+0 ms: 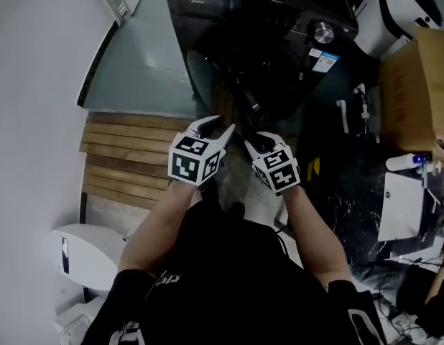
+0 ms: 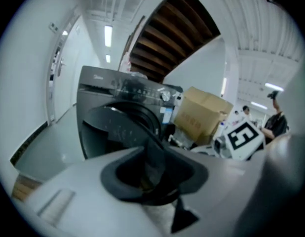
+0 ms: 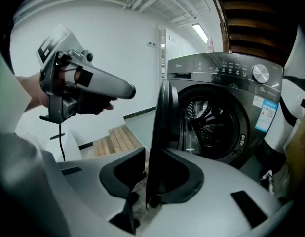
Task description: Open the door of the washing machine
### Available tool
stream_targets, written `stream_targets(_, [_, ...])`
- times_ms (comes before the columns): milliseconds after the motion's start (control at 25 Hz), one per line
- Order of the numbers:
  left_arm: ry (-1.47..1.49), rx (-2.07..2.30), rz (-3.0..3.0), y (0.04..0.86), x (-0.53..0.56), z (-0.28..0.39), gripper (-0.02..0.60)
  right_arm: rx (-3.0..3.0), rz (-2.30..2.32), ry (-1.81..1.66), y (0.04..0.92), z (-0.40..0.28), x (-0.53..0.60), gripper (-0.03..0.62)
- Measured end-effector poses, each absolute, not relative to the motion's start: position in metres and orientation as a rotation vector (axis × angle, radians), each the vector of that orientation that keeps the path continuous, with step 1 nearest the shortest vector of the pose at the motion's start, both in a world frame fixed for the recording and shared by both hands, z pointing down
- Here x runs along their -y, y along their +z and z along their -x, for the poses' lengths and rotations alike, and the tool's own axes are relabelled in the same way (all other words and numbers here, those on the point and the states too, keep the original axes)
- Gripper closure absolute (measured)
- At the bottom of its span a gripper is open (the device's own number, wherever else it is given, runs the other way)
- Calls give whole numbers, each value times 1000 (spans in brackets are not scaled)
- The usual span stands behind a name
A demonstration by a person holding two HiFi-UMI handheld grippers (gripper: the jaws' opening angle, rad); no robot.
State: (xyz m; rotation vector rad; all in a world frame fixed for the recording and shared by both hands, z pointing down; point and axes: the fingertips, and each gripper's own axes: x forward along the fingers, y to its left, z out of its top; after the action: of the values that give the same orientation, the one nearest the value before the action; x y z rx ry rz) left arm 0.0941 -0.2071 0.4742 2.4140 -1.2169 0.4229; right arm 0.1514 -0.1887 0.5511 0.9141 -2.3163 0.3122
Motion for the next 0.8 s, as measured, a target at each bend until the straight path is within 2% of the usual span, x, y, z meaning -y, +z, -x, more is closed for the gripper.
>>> stream_targets(400, [462, 1333, -2284, 497, 174, -37, 425, 2431, -619, 381, 559, -82, 103, 507])
stream_targets(800, [449, 1325, -2260, 511, 142, 38, 426, 2383, -642, 473, 569, -48, 63, 511])
